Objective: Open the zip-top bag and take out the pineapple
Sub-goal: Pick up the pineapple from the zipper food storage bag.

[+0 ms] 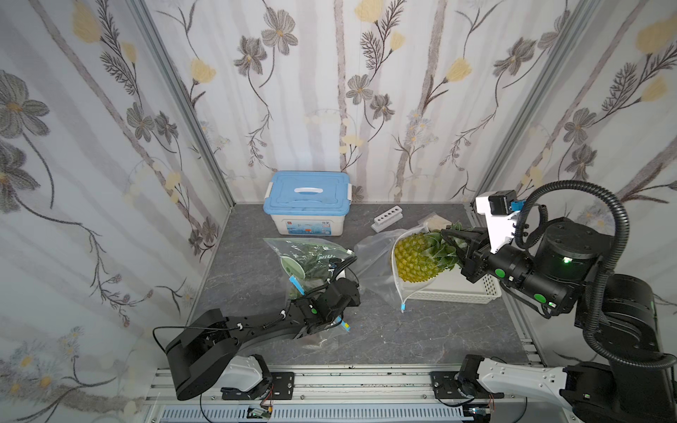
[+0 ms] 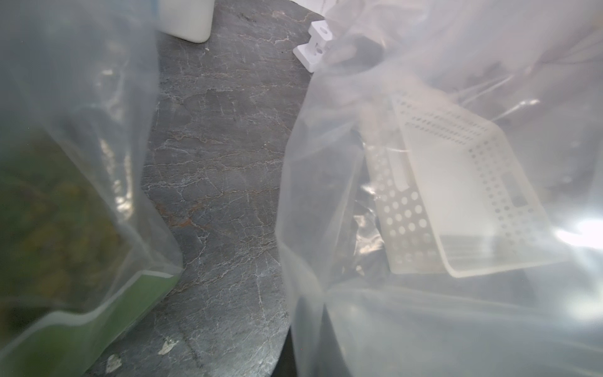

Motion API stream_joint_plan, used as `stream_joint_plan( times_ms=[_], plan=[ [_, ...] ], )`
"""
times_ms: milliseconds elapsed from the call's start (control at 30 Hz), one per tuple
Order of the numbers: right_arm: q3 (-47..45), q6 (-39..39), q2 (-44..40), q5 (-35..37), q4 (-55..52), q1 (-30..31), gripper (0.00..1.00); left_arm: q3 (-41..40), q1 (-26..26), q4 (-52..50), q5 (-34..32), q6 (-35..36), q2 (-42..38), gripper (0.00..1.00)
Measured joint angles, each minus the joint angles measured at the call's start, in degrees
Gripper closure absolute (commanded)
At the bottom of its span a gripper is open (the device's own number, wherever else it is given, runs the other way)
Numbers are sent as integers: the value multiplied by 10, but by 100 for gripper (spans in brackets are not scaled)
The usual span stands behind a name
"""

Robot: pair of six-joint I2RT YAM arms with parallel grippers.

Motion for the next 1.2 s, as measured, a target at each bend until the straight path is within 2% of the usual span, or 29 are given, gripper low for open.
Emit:
stream_joint_plan(
  times_ms=[300, 500, 767, 967, 1200],
  plan=[
    [-3, 5, -14, 61, -24, -7, 100, 11, -2, -8, -62, -127, 66, 100],
    [-8, -10, -29, 74, -10, -9, 100, 44, -3, 4, -65, -159, 112, 100],
    [-49, -26, -49, 34, 47, -15, 100, 67, -21, 43, -21, -123, 157, 100],
    [-93, -35, -58, -19, 136, -19, 100, 152, -56, -27, -38, -65, 173, 100],
    [-99, -35, -78, -66, 185, -19, 100, 255, -48, -124, -63, -31, 219, 100]
  ],
)
